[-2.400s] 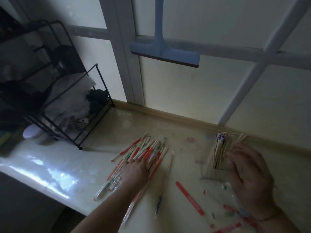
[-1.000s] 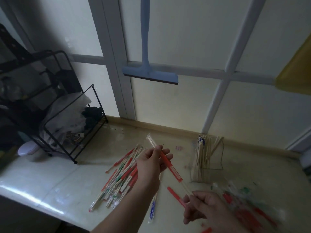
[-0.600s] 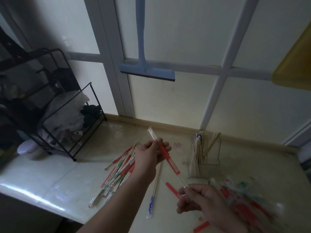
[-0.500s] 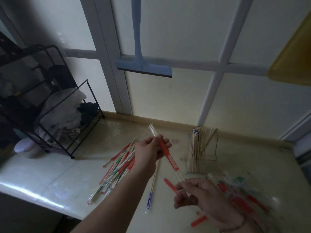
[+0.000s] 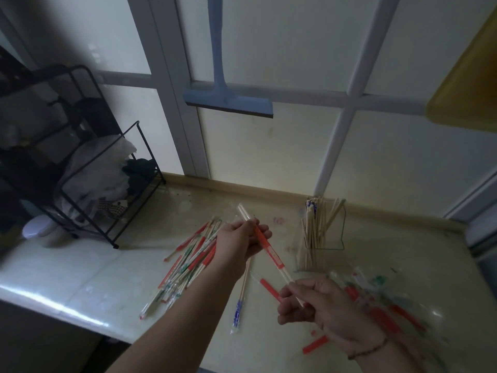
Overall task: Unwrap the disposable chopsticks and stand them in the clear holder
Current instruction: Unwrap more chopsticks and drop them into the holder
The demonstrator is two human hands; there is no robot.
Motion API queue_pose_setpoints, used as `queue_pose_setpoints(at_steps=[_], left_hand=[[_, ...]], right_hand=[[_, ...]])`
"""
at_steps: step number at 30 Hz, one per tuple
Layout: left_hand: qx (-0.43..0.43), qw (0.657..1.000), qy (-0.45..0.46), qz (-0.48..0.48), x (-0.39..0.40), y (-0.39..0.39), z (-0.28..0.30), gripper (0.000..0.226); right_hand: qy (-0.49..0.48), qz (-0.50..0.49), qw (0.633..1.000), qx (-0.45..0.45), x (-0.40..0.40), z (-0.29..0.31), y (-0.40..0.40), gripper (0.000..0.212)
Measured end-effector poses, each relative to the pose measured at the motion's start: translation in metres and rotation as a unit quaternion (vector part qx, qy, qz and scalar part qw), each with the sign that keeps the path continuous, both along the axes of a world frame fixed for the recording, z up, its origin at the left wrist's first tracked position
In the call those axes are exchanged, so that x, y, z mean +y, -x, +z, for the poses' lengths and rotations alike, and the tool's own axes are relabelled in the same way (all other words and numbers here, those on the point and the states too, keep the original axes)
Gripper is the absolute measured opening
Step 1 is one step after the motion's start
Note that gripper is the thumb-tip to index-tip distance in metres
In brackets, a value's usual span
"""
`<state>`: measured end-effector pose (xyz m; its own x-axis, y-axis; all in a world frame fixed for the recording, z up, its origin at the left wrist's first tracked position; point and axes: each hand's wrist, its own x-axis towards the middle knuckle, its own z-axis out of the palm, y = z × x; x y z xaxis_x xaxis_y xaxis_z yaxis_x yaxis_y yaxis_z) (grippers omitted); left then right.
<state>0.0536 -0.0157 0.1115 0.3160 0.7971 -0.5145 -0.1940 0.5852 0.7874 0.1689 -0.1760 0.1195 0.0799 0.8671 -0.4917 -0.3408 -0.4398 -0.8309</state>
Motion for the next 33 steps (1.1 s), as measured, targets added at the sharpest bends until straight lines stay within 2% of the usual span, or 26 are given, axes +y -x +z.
queue_pose_setpoints(at_steps=[5, 11, 19, 28, 31, 33], left_hand=[[-0.064, 0.998, 0.001, 0.022, 0.018, -0.002, 0.018, 0.027], [-0.057, 0.996, -0.02, 0.058, 0.02, -0.004, 0.022, 0.019], [-0.078, 0.995, -0.008, 0.064, -0.005, -0.007, 0.02, 0.021], [-0.063, 0.997, -0.009, 0.032, -0.035, -0.014, 0.014, 0.019], [-0.056, 0.998, -0.021, -0.02, -0.039, -0.014, 0.012, 0.02], [-0.036, 0.995, -0.059, -0.071, -0.037, -0.01, 0.012, 0.019]], right_hand=[[-0.018, -0.005, 0.999, -0.044, 0.0, -0.005, 0.0, 0.026], [-0.019, -0.008, 0.999, -0.05, 0.0, -0.007, 0.002, 0.031], [-0.036, -0.017, 0.998, -0.056, -0.005, -0.014, 0.003, 0.024], [-0.035, -0.034, 0.996, -0.075, -0.004, -0.019, 0.002, 0.025], [-0.016, 0.034, 0.993, -0.114, -0.011, -0.028, 0.006, 0.021], [-0.01, 0.087, 0.978, -0.191, -0.014, -0.028, 0.003, 0.014]])
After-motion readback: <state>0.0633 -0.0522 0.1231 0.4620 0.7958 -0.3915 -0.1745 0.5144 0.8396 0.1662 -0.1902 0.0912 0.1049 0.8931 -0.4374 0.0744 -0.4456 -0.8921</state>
